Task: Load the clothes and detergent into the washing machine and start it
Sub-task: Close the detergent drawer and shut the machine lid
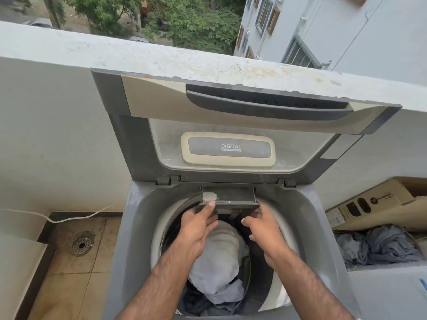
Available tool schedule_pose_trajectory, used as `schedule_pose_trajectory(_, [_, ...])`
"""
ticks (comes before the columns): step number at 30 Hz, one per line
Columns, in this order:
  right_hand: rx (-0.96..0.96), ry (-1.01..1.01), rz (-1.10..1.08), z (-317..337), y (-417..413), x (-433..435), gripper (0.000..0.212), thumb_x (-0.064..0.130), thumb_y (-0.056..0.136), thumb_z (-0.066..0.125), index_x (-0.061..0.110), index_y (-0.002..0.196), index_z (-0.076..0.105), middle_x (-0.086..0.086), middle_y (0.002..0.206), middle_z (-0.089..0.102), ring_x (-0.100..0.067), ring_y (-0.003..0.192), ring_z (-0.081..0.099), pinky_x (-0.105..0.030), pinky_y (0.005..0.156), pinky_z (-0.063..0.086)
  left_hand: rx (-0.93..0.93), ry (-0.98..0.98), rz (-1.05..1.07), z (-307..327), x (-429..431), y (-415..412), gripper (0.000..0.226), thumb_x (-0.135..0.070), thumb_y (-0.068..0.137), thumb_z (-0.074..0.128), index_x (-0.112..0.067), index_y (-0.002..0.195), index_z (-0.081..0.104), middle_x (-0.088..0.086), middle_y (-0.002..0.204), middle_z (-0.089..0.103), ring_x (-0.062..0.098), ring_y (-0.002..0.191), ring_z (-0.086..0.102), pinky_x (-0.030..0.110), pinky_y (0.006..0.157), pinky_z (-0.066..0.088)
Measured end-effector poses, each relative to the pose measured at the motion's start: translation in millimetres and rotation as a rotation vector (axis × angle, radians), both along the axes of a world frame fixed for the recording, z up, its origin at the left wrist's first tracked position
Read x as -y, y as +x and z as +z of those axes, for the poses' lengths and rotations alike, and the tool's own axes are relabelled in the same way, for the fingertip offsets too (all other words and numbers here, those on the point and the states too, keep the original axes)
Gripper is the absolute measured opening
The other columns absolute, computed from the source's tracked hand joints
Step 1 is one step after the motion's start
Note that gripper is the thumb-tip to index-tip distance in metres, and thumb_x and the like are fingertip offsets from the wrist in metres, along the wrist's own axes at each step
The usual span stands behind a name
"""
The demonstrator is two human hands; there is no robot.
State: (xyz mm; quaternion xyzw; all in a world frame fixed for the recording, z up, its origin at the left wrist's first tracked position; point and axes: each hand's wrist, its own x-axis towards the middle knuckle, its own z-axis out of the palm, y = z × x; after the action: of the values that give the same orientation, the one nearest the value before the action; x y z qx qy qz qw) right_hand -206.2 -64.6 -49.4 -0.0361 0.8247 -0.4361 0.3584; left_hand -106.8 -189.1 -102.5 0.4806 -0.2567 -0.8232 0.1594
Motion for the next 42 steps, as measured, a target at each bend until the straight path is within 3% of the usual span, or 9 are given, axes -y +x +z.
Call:
schedule_pose_trajectory(3, [-0.026,-0.018,0.016,-2,-4,8,0.046,0.002,0.089,0.063,0.035,0.121,0.058,0.015,0.116,0.070,0.002,0.104,0.063,-0.036,0.091,0.049,-0.022,-0.032,0.013,6,7,-8,0.010,-0.014,0.099,0.069,-0.012,0.102,0.059,0.019,0.117,0.069,0.033,0.110,0.067,0.043,0.098,0.053])
schedule_pose_trajectory(7, [-0.014,-0.029,0.014,-4,-10,17,0.040,0.002,0.090,0.063,0.036,0.110,0.055,0.016,0.112,0.066,0.002,0.100,0.060,-0.039,0.094,0.049,-0.030,-0.026,0.035,6,17,-18,0.026,-0.011,0.101,0.066,-0.002,0.123,0.056,0.022,0.126,0.066,0.031,0.107,0.067,0.043,0.096,0.053])
schedule_pose_trajectory(12, [-0.021,0.001,-0.012,-10,-16,26,0.039,0.014,0.084,0.066,0.031,0.118,0.057,0.012,0.118,0.066,-0.005,0.106,0.061,-0.049,0.104,0.051,-0.029,0.050,0.133,-1,17,-24,0.041,-0.009,0.098,0.070,0.008,0.133,0.057,0.021,0.122,0.069,0.027,0.102,0.070,0.034,0.080,0.059])
schedule_pose_trajectory(16, [-0.018,0.019,-0.047,-13,-17,29,0.030,0.014,0.084,0.067,0.028,0.109,0.057,0.010,0.111,0.066,-0.010,0.103,0.063,-0.048,0.100,0.054,-0.047,0.131,0.200,1,16,-30,0.036,-0.005,0.095,0.071,0.010,0.127,0.060,0.025,0.126,0.067,0.028,0.100,0.069,0.035,0.078,0.058])
schedule_pose_trajectory(20, [-0.044,0.028,-0.041,-13,-17,35,0.055,0.028,0.070,0.065,0.018,0.124,0.059,0.004,0.116,0.068,-0.016,0.107,0.064,-0.050,0.100,0.055,-0.045,0.139,0.225,3,17,-33,0.044,-0.004,0.095,0.072,0.011,0.134,0.057,0.026,0.131,0.066,0.028,0.101,0.068,0.038,0.084,0.057])
schedule_pose_trajectory(27, [-0.048,0.055,-0.034,-11,-21,41,0.035,0.019,0.083,0.068,0.015,0.117,0.059,-0.004,0.108,0.069,-0.021,0.101,0.066,-0.049,0.093,0.058,-0.026,0.144,0.223,7,22,-37,0.048,0.000,0.093,0.072,0.012,0.136,0.054,0.023,0.117,0.068,0.031,0.102,0.069,0.040,0.087,0.057])
schedule_pose_trajectory(31, [-0.051,0.075,-0.007,-9,-18,43,0.063,0.027,0.078,0.067,0.011,0.136,0.052,-0.001,0.111,0.065,-0.019,0.102,0.064,-0.051,0.096,0.057,0.009,0.129,0.189,8,25,-37,0.053,-0.002,0.094,0.073,0.013,0.140,0.050,0.025,0.123,0.067,0.037,0.116,0.067,0.042,0.087,0.057])
schedule_pose_trajectory(38, [-0.043,0.066,0.044,-2,-18,35,0.070,0.017,0.086,0.068,0.014,0.150,0.041,0.017,0.101,0.057,-0.004,0.099,0.059,-0.045,0.102,0.053,0.082,0.082,0.076,15,20,-34,0.049,-0.020,0.098,0.072,0.003,0.138,0.055,0.023,0.132,0.065,0.030,0.114,0.066,0.040,0.075,0.059])
schedule_pose_trajectory(42, [-0.135,0.042,0.053,2,-19,26,0.087,0.025,0.072,0.066,0.023,0.155,0.040,0.007,0.139,0.063,-0.014,0.126,0.061,-0.044,0.112,0.047,0.169,-0.053,-0.076,36,8,-24,0.019,-0.019,0.103,0.062,-0.008,0.118,0.064,0.015,0.125,0.066,0.031,0.112,0.067,0.038,0.078,0.058])
